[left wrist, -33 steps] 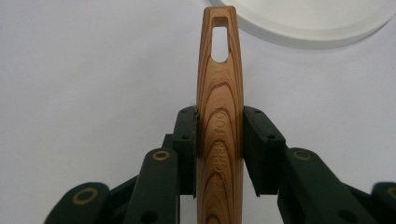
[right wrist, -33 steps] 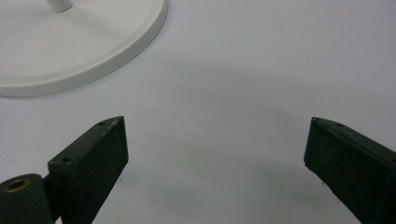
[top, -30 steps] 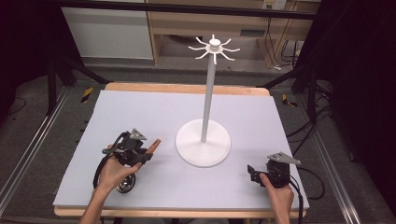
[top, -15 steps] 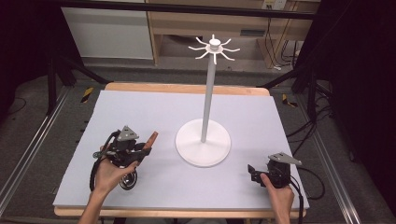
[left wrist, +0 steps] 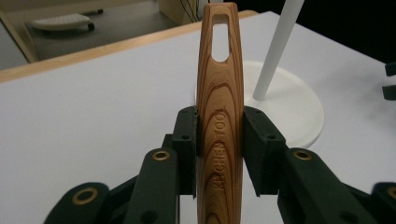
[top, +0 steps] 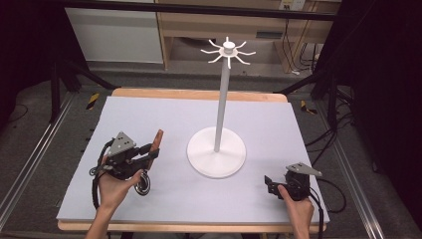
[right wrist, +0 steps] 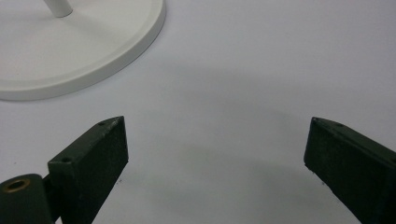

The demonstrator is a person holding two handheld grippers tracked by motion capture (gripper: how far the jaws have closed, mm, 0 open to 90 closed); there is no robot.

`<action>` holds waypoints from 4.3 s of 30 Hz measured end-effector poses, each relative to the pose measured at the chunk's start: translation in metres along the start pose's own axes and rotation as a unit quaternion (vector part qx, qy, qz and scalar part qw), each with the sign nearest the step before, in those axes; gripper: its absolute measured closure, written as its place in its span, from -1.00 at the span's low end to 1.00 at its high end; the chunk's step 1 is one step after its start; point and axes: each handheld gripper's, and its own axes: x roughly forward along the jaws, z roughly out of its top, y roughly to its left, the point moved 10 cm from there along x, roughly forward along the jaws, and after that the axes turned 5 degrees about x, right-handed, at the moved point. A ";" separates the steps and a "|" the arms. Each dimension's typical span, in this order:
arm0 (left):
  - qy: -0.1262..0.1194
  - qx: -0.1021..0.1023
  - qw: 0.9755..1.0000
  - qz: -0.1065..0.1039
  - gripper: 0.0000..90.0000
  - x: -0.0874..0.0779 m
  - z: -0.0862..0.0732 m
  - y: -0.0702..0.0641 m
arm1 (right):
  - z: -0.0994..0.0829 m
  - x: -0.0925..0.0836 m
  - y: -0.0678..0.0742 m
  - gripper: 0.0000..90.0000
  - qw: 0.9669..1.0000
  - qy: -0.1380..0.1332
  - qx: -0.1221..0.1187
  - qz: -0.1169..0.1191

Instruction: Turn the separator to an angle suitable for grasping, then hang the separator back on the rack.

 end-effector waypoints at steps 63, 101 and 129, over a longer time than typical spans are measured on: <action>-0.152 -0.010 0.988 -0.018 0.50 -0.039 0.116 -0.007 | 0.003 -0.002 0.001 -0.85 1.000 -0.012 -0.002 -0.002; -0.172 0.021 0.984 -0.043 0.50 -0.039 0.181 -0.042 | 0.004 -0.002 0.002 -0.84 1.000 -0.010 -0.006 -0.005; -0.175 0.047 0.983 -0.045 0.50 -0.031 0.211 -0.062 | 0.005 -0.002 0.000 -0.84 1.000 -0.013 -0.005 -0.006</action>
